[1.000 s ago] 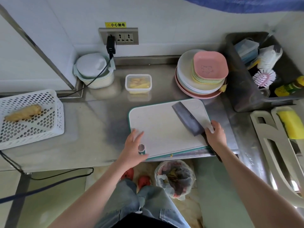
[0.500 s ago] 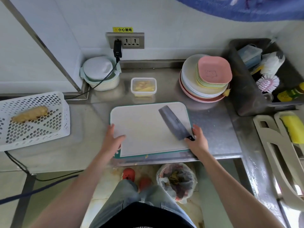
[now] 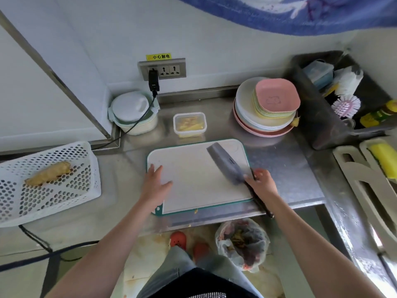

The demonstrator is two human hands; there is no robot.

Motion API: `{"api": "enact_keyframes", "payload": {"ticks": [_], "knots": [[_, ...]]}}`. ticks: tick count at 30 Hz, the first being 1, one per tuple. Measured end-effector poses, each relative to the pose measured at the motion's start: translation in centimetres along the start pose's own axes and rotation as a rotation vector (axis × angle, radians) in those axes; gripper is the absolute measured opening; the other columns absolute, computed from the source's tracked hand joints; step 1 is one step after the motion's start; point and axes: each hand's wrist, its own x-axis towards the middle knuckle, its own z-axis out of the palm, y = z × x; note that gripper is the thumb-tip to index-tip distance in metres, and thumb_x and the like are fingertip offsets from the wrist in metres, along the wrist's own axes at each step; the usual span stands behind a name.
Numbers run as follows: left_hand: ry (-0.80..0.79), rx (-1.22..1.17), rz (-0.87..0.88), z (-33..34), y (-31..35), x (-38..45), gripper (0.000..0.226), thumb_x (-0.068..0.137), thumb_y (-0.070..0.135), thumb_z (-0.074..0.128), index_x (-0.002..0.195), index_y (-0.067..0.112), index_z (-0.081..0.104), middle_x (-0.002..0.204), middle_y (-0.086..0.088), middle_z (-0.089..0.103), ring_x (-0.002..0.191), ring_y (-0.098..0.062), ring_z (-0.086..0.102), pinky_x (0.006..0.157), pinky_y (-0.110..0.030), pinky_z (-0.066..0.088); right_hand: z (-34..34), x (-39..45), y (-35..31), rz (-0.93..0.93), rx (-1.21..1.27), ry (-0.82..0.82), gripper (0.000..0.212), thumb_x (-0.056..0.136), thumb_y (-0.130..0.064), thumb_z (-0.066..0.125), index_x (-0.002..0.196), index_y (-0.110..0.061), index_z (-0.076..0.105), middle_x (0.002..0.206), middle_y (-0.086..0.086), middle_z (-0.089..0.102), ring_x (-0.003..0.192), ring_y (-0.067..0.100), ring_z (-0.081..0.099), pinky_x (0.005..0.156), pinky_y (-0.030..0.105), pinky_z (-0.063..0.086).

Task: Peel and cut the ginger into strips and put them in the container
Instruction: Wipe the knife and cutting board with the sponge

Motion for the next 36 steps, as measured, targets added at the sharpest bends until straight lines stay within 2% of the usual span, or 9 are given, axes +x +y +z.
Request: {"api": "enact_keyframes", "payload": {"ticks": [4, 7, 11, 16, 21, 26, 29, 32, 36], "knots": [[-0.009, 0.037, 0.191, 1.6, 5.2, 0.8, 0.038, 0.083, 0.006, 0.060, 0.120, 0.007, 0.057, 0.133, -0.015, 0.046, 0.127, -0.028, 0.042, 0.102, -0.031, 0.035, -6.1, 0.1, -0.1, -0.081, 0.153, 0.238, 0.027, 0.092, -0.028, 0.061, 0.116, -0.014, 0.058, 0.112, 0.002, 0.065, 0.093, 0.018, 0.060, 0.075, 0.027, 0.043], [-0.053, 0.028, 0.345, 4.2, 10.6, 0.8, 0.027, 0.082, 0.004, 0.060, 0.109, 0.009, 0.062, 0.120, -0.011, 0.055, 0.118, -0.026, 0.048, 0.096, -0.030, 0.037, -12.5, 0.3, 1.4, -0.114, -0.075, 0.547, 0.022, 0.092, -0.023, 0.054, 0.112, -0.015, 0.056, 0.104, 0.006, 0.064, 0.095, 0.029, 0.057, 0.075, 0.035, 0.043], [-0.142, 0.023, 0.507, 8.9, 17.6, -0.3, 0.026, 0.081, 0.000, 0.057, 0.104, 0.009, 0.064, 0.114, -0.010, 0.060, 0.109, -0.026, 0.052, 0.093, -0.029, 0.038, -21.1, 1.1, 5.2, 0.012, -0.284, 0.852, 0.044, 0.092, -0.020, 0.053, 0.133, -0.007, 0.044, 0.139, 0.013, 0.046, 0.126, 0.037, 0.040, 0.100, 0.048, 0.036], [-0.231, 0.087, 0.653, 12.6, 22.2, -2.2, 0.023, 0.084, 0.005, 0.056, 0.102, 0.017, 0.062, 0.107, 0.000, 0.050, 0.099, -0.019, 0.051, 0.092, -0.034, 0.041, -27.2, 3.5, 8.9, 0.170, -0.366, 0.652, 0.070, 0.095, -0.035, 0.053, 0.151, -0.013, 0.018, 0.156, 0.011, 0.027, 0.145, 0.029, 0.019, 0.115, 0.049, 0.024], [-0.298, 0.158, 0.628, 13.2, 21.7, -2.5, 0.022, 0.085, 0.003, 0.053, 0.097, 0.018, 0.063, 0.102, 0.004, 0.047, 0.090, -0.013, 0.052, 0.087, -0.026, 0.041, -28.0, 5.5, 8.2, 0.238, -0.458, 0.564, 0.051, 0.095, -0.039, 0.050, 0.135, -0.006, 0.046, 0.134, 0.024, 0.045, 0.127, 0.041, 0.035, 0.102, 0.054, 0.032], [-0.207, 0.204, 0.376, 11.1, 18.4, -1.6, 0.013, 0.086, 0.009, 0.052, 0.081, 0.019, 0.058, 0.095, -0.002, 0.063, 0.085, -0.023, 0.061, 0.077, -0.032, 0.050, -26.3, 3.4, 5.2, -0.004, -0.125, 0.927, 0.034, 0.096, -0.020, 0.040, 0.108, 0.007, 0.058, 0.125, 0.023, 0.047, 0.115, 0.038, 0.042, 0.093, 0.042, 0.038], [-0.199, 0.045, -0.001, 10.7, 16.8, -2.7, 0.018, 0.084, 0.022, 0.055, 0.071, 0.011, 0.059, 0.071, -0.005, 0.066, 0.068, -0.026, 0.066, 0.064, -0.034, 0.057, -19.3, -0.5, 2.7, -0.344, -0.086, 0.747, 0.023, 0.094, -0.014, 0.049, 0.108, 0.003, 0.058, 0.115, 0.016, 0.056, 0.100, 0.030, 0.052, 0.082, 0.034, 0.041], [-0.499, -0.320, -0.420, 12.1, 16.0, -5.2, 0.021, 0.087, 0.020, 0.055, 0.078, 0.002, 0.058, 0.072, -0.013, 0.064, 0.060, -0.025, 0.066, 0.062, -0.035, 0.057, -9.8, -3.2, 2.8, -0.175, 0.050, 0.409, 0.018, 0.098, -0.017, 0.046, 0.081, -0.009, 0.049, 0.078, 0.004, 0.054, 0.074, 0.024, 0.048, 0.059, 0.034, 0.032], [-0.630, -0.585, -0.559, 14.0, 17.3, -6.7, 0.025, 0.095, 0.022, 0.047, 0.078, 0.005, 0.053, 0.065, -0.011, 0.059, 0.059, -0.021, 0.055, 0.057, -0.027, 0.046, -2.9, -4.9, 3.0, 0.157, 0.352, 0.293, 0.030, 0.100, -0.023, 0.039, 0.074, -0.008, 0.039, 0.067, 0.005, 0.046, 0.068, 0.024, 0.042, 0.058, 0.033, 0.034]]}}
